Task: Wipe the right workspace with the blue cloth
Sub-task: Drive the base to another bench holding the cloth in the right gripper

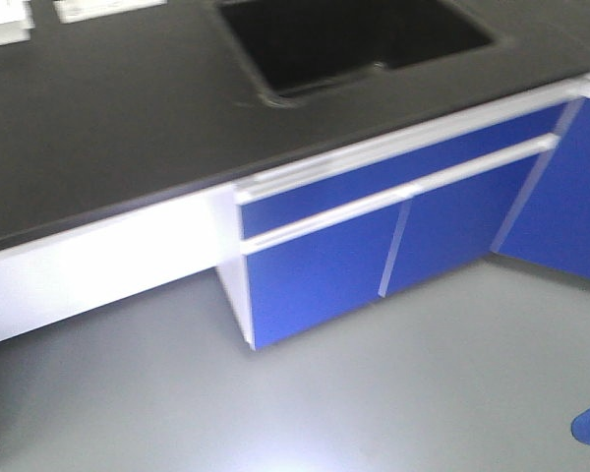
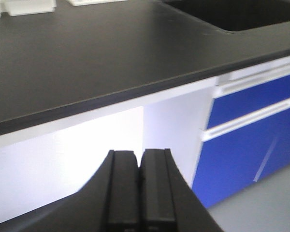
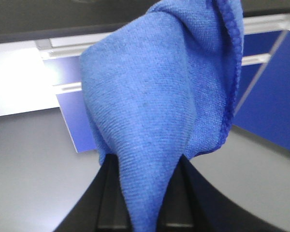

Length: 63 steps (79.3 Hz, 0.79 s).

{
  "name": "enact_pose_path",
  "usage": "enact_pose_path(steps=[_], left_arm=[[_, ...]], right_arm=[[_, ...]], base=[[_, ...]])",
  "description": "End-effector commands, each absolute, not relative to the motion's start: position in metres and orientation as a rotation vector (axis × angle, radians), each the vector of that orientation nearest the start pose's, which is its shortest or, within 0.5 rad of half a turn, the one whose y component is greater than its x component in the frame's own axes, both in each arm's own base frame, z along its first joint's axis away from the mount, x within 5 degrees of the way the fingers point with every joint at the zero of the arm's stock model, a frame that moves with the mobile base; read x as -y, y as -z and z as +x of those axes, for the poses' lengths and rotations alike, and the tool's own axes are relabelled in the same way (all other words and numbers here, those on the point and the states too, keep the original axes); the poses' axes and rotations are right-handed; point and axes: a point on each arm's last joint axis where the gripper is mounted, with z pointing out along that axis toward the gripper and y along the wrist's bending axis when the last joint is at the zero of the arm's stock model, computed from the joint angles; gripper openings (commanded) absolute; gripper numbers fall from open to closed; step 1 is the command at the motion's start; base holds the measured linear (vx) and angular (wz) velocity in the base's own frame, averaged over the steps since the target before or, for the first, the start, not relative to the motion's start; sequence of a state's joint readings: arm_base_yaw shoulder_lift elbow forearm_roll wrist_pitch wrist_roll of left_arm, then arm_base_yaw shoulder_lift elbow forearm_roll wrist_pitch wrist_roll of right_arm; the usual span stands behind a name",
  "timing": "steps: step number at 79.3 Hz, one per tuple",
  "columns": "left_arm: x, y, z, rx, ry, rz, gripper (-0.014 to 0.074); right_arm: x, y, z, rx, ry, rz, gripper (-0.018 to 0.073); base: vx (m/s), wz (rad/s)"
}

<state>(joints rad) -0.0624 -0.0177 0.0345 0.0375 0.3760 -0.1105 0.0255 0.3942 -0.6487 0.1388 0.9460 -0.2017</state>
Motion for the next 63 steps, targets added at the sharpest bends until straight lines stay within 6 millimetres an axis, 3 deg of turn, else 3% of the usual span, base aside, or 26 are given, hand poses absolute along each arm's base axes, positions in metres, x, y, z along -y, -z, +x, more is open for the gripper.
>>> enact_pose_path(steps=[1,63], left_arm=[[0.0027,-0.1853,0.053,-1.757,0.097,-0.014,-0.0006],[0.0027,-0.1853,0.053,-1.757,0.097,-0.014,-0.0006]], right_arm=[[-0.0115,-0.3336,0.0608,-2.071,-0.063,-0.206,-0.0003],[-0.0113,-0.3336,0.0609,-2.071,-0.059,-0.207,-0.0003]], base=[[-0.26,-0.55],[-0.22,-0.71]])
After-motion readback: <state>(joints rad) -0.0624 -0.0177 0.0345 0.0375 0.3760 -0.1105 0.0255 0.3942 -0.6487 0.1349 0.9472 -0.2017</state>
